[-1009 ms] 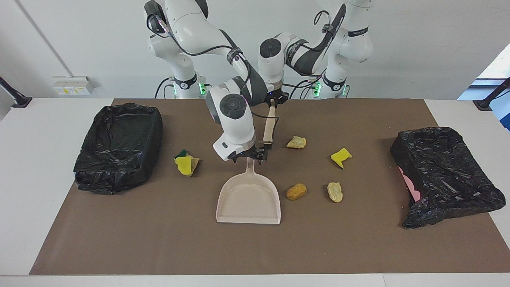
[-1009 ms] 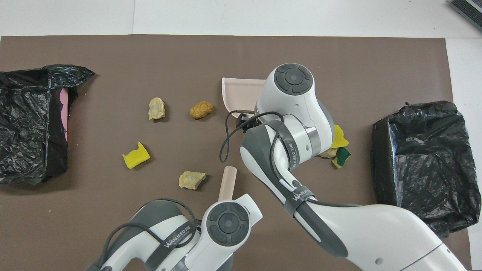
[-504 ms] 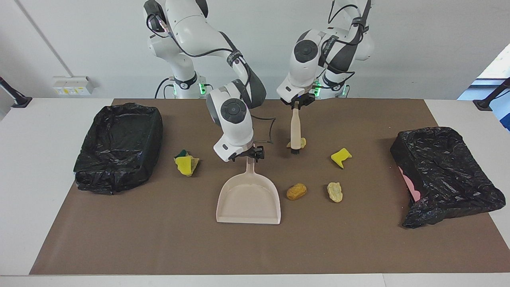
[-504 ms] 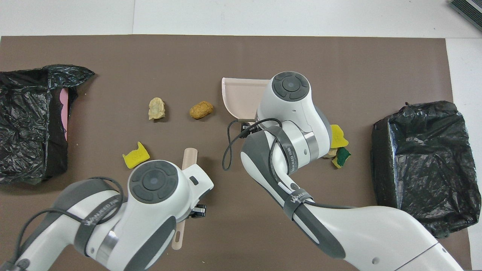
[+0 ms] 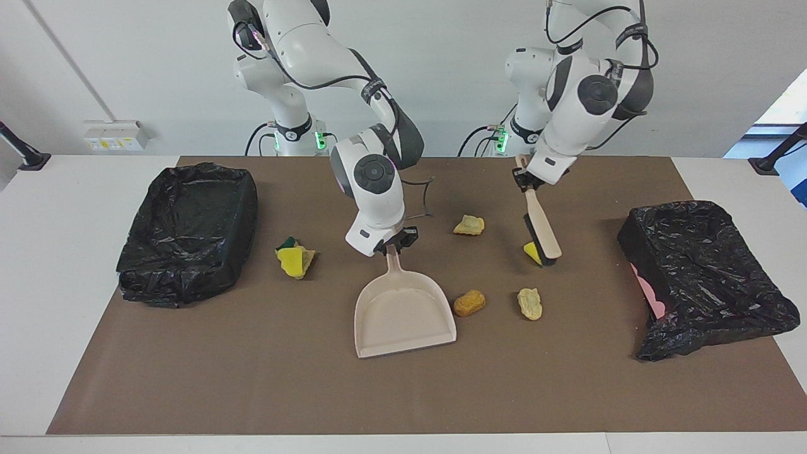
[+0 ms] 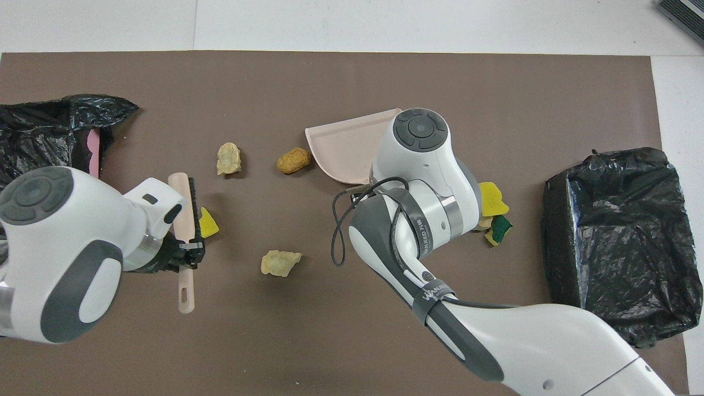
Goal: Sweep and dump trash in bin
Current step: 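Lift the brush with the left gripper while the right gripper positions the dustpan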
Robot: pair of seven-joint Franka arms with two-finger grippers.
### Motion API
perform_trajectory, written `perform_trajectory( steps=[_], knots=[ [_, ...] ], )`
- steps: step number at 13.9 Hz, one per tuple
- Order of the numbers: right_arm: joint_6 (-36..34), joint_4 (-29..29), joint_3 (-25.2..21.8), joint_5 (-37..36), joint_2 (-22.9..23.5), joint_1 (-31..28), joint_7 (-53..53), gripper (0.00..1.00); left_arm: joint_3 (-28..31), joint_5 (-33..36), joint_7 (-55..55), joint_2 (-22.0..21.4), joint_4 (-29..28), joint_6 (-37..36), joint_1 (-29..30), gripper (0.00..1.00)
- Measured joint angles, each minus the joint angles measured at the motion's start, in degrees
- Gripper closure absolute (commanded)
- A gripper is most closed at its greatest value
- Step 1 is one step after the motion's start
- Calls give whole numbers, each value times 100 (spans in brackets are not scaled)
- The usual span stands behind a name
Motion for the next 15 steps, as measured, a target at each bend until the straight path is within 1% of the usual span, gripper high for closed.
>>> perform_trajectory(
  steps=[2,4,6,9,11,12,14,15],
  knots=[
    [-32,0,-9,0,-103,-155,-1382,100,12,-1,331,102,-2,115,551,100],
    [-444,-3,-15,0,-330,-435,-2909,100,11,0,522,239,-20,157,841,100],
    [-815,-127,-17,-56,-611,-616,-4088,100,7,0,677,466,-101,388,931,100],
    [-855,-600,1,-831,-966,-557,-5468,100,-6,0,1116,737,-245,642,939,100],
    [-648,-1023,2,-1035,-1141,-490,-5796,100,-41,0,1259,711,-394,676,935,100],
    [-450,-1285,4,-1107,-1249,-405,-5679,100,-66,0,1288,667,-475,677,909,100],
    [-95,-1864,13,-1609,-1542,-73,-5041,100,-122,0,1294,552,-633,676,776,100],
    [-41,-2092,22,-1750,-1690,70,-4861,100,-131,0,1276,494,-709,676,654,100]
  ],
)
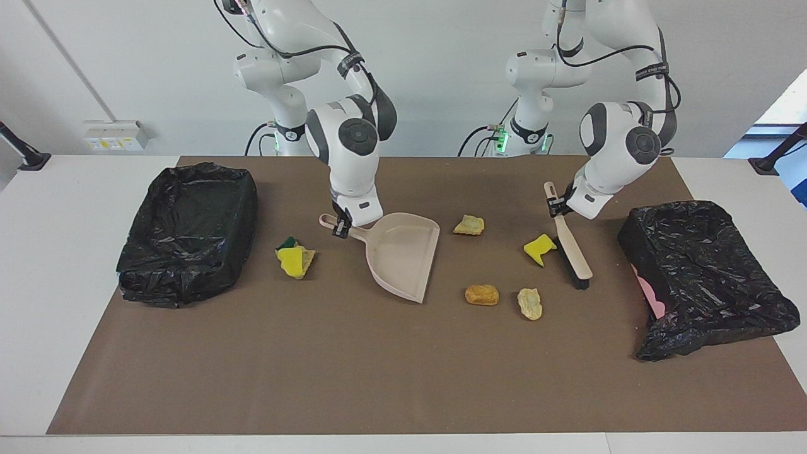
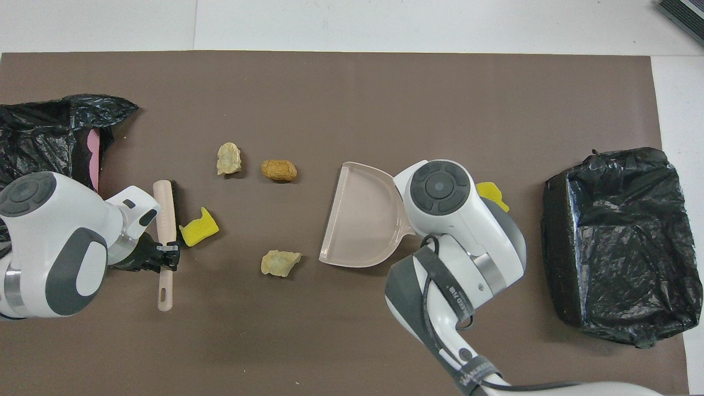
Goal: Sweep and dump trash in bin
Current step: 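Sweep the yellow sponge and tan trash into the dustpan with the brush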
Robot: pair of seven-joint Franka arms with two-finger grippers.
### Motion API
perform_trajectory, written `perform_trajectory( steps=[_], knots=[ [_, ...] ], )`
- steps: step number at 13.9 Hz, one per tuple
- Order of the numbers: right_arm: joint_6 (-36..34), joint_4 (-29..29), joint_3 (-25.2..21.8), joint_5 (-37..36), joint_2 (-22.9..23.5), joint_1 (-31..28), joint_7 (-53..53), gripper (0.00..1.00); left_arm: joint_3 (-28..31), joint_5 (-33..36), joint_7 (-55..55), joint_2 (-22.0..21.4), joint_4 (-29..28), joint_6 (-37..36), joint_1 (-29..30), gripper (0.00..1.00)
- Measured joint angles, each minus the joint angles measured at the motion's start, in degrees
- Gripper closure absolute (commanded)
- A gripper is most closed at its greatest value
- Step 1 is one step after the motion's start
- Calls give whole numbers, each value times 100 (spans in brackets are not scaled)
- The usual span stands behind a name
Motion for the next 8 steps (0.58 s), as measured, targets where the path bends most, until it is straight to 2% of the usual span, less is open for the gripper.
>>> perform_trajectory(
  steps=[4,8],
  knots=[
    [312,-831,10,-58,-558,312,148,100,-35,-19,-552,-232,-320,-27,-665,100],
    [389,-1021,-4,-61,-667,231,154,100,-56,-200,-1424,-343,-415,-179,-1270,100]
  ],
)
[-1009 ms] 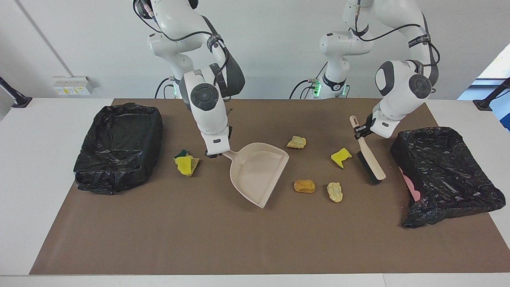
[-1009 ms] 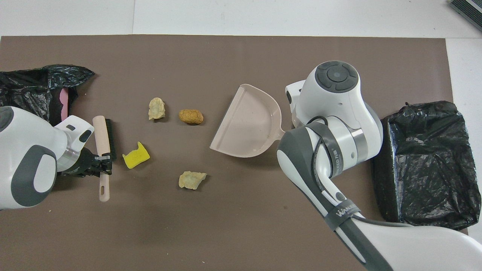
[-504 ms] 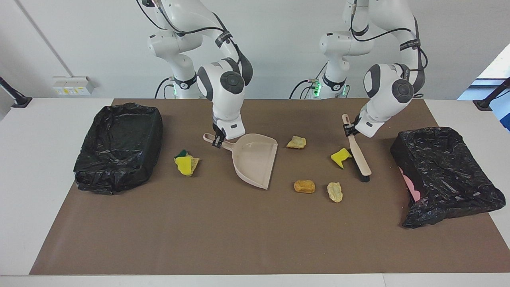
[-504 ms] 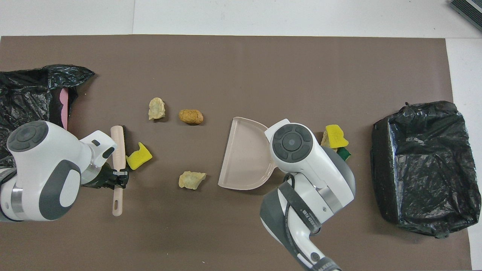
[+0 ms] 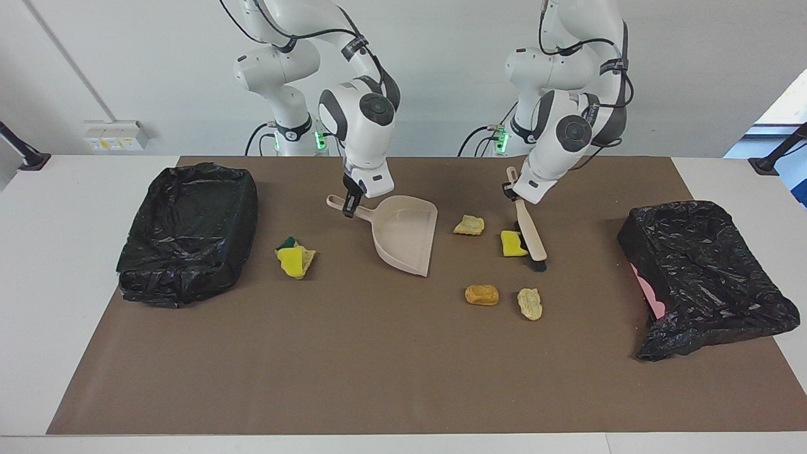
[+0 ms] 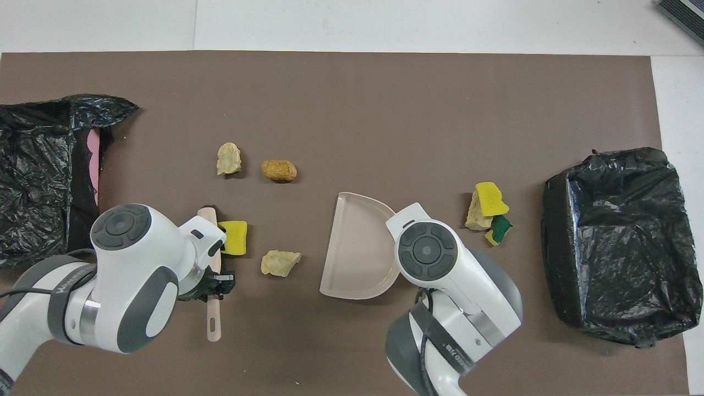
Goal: Sweep and dump trash in bin
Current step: 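Sweep the yellow sponge and tan trash into the dustpan with the brush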
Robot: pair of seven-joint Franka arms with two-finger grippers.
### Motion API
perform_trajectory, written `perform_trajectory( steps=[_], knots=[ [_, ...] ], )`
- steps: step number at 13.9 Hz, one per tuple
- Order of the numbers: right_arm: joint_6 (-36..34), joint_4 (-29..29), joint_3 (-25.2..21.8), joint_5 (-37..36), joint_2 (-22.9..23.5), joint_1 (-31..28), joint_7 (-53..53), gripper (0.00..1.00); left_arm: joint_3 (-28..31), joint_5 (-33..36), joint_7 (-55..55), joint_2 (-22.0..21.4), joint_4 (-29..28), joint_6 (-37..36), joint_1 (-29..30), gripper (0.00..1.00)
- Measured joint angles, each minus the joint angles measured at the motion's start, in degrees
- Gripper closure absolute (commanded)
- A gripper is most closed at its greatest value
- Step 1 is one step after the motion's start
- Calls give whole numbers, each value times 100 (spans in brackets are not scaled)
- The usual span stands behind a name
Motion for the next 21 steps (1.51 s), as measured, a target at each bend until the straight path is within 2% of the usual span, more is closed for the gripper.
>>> perform_trajectory(
  steps=[4,11,16,21],
  knots=[
    [80,-60,-4,20,40,-152,-10,100,-10,-225,-651,-59,-3,-192,-353,100],
    [106,-76,-4,20,43,-173,-51,100,-8,-920,-1537,-99,-4,-180,-581,100],
    [112,-82,-4,20,45,-186,-57,100,-11,-1600,-1737,-105,-4,264,-988,100],
    [113,-84,-4,20,46,-188,-57,100,-19,-1823,-2221,-48,195,613,-1538,100]
  ],
)
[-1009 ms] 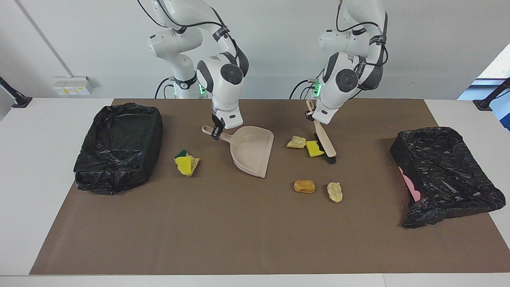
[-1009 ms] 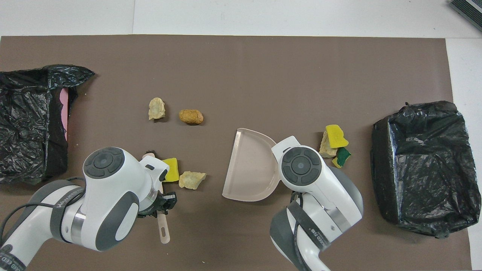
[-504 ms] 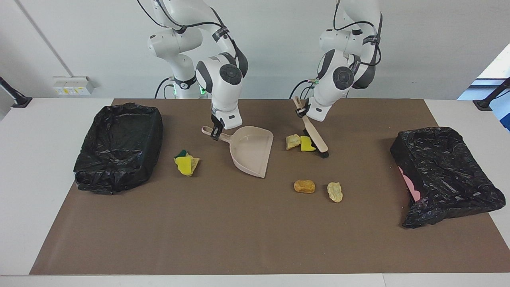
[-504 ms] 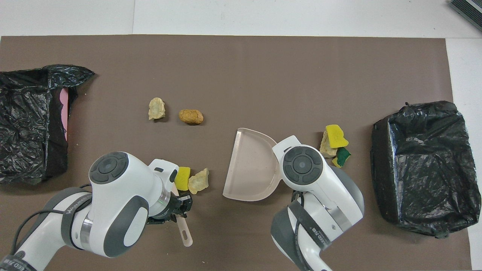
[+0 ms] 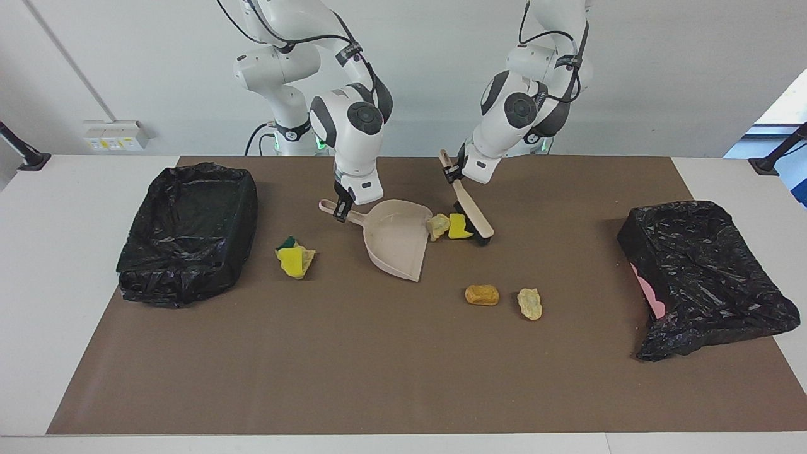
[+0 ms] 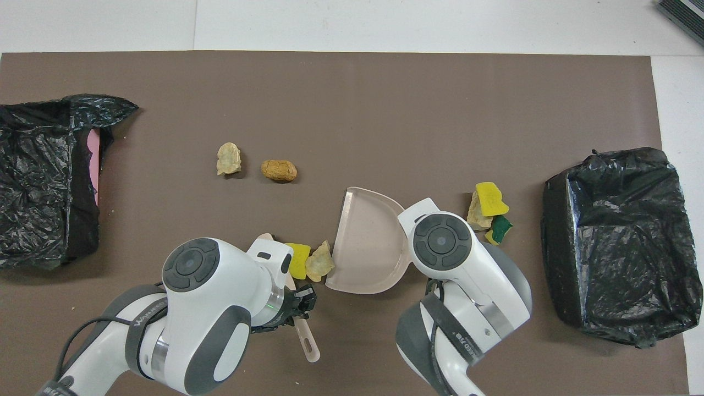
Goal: Sweep and dump trash in bin
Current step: 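Sweep the yellow sponge and tan trash into the dustpan with the brush, then sweep the remaining yellow sponge piece into the dustpan with the left gripper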
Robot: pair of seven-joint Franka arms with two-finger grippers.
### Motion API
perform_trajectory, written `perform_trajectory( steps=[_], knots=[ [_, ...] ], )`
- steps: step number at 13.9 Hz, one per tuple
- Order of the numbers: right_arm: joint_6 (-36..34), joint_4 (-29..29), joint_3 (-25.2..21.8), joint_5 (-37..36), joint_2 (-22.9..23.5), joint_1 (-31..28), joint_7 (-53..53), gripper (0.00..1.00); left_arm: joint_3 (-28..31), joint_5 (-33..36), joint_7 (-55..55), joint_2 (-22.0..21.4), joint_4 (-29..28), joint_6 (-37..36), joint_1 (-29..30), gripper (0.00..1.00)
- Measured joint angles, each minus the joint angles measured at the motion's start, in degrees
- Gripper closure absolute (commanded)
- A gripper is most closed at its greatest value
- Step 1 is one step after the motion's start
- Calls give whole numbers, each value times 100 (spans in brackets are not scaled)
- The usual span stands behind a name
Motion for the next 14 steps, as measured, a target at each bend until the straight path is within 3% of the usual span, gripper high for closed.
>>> perform_trajectory(
  steps=[8,11,14],
  knots=[
    [7,-4,0,0,0,-65,-5,100,-58,-22,-375,484,1119,198,-707,100],
    [54,-7,0,0,4,-70,-128,100,-33,-14,-389,775,1691,199,-679,100],
    [263,-15,-1,0,49,-142,-546,100,43,70,-341,798,1887,-114,-322,100]
  ],
)
